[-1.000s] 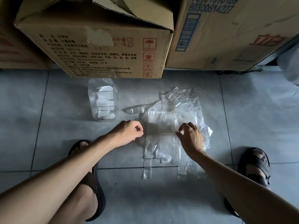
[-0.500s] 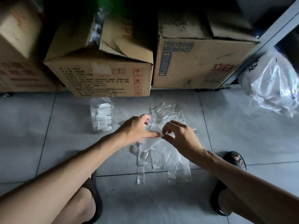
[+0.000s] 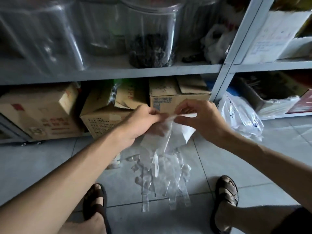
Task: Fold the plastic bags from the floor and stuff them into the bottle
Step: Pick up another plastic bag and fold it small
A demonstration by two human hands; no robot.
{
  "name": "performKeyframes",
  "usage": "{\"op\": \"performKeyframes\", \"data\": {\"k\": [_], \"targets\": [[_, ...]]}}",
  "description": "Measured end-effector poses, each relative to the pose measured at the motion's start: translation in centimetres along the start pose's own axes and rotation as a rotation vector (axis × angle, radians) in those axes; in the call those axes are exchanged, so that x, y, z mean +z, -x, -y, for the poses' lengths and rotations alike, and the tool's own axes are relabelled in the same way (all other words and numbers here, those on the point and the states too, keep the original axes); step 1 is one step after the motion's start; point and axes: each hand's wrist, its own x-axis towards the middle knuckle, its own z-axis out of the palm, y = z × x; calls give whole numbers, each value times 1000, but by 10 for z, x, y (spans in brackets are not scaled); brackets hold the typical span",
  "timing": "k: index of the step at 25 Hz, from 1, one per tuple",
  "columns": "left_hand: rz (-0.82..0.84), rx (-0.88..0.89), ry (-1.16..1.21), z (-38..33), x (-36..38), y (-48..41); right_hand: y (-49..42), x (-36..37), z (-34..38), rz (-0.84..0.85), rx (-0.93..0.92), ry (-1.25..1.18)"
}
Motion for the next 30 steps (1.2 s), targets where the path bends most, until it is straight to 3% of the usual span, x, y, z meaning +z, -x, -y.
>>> {"op": "performKeyframes", "data": {"k": [2,4,7,9,11,15,17,20,25,30], "targets": [[-77,80,7,-11,-1,7,2,-16,4,-198,132,-158],[-159,105,70,-15,-5,10,11,-24,1,-266,457,-526],[-290,74,179,-12,-12,6,28,-8,-12,83,845,-964],[-335,25,260,-10,-17,1,29,7,-19,263,848,-1053],[-379,-34,310,-5,-20,-2,23,9,-18,284,757,-1151],[-489,-40,249,1,-27,-10,12,-1,-17,156,711,-1220],[-508,-3,217,0,-28,-12,18,2,-15,188,681,-1133],[-496,25,184,0,-27,-11,26,21,-11,166,685,-960],[-434,92,79,5,-35,-7,16,20,-6,-29,665,-879],[-381,101,6,9,-45,-6,14,15,-5,-81,627,-769]]}}
